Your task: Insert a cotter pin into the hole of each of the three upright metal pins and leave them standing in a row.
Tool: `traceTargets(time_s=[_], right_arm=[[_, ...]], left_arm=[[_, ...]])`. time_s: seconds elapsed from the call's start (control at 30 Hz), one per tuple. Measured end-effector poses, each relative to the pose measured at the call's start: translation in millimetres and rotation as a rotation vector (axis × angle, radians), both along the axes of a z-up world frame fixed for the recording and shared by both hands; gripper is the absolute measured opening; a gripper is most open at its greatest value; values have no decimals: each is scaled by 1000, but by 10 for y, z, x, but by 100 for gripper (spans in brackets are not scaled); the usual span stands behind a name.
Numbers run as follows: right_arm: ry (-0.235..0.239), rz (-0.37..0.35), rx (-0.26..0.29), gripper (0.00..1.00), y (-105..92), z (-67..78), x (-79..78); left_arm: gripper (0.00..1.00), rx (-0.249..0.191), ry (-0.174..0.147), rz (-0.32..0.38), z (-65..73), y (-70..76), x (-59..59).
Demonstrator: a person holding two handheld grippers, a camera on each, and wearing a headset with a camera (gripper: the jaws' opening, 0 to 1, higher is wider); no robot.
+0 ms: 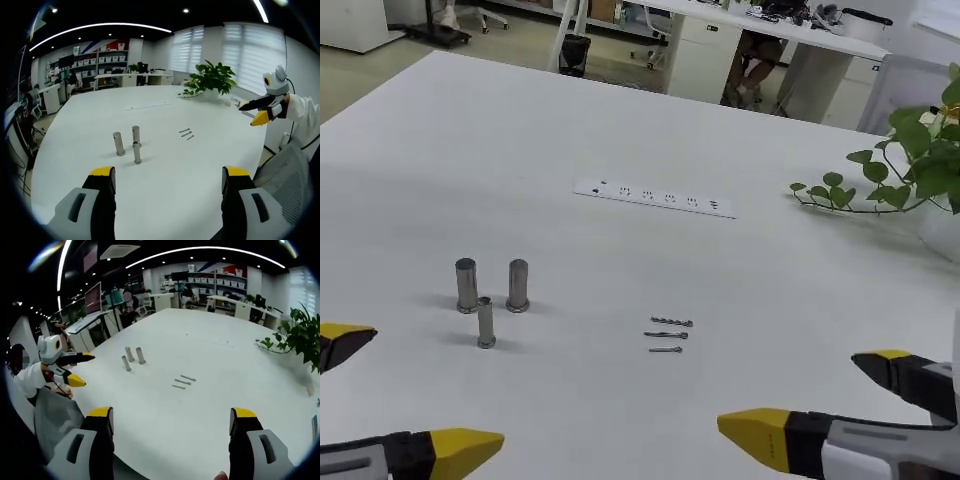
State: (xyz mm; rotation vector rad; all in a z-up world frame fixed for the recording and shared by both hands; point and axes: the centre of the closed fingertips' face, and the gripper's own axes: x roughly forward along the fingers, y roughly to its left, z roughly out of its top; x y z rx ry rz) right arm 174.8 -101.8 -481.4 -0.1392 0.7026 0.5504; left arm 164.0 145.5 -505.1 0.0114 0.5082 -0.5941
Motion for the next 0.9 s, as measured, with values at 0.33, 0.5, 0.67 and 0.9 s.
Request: traceTargets(time_s=[0.33,0.5,0.67,0.9], right_arm=[[8,3,4,94,0,-34,5],[5,19,-4,94,14,-47,17],[16,34,1,94,36,-54,16],[18,35,10,94,34,-60,20]], left_arm=[[85,11,18,-8,-18,-3,17],[83,11,13,-5,14,-11,54],[83,20,15,-11,15,-7,94],[81,35,14,-24,29,9,166]])
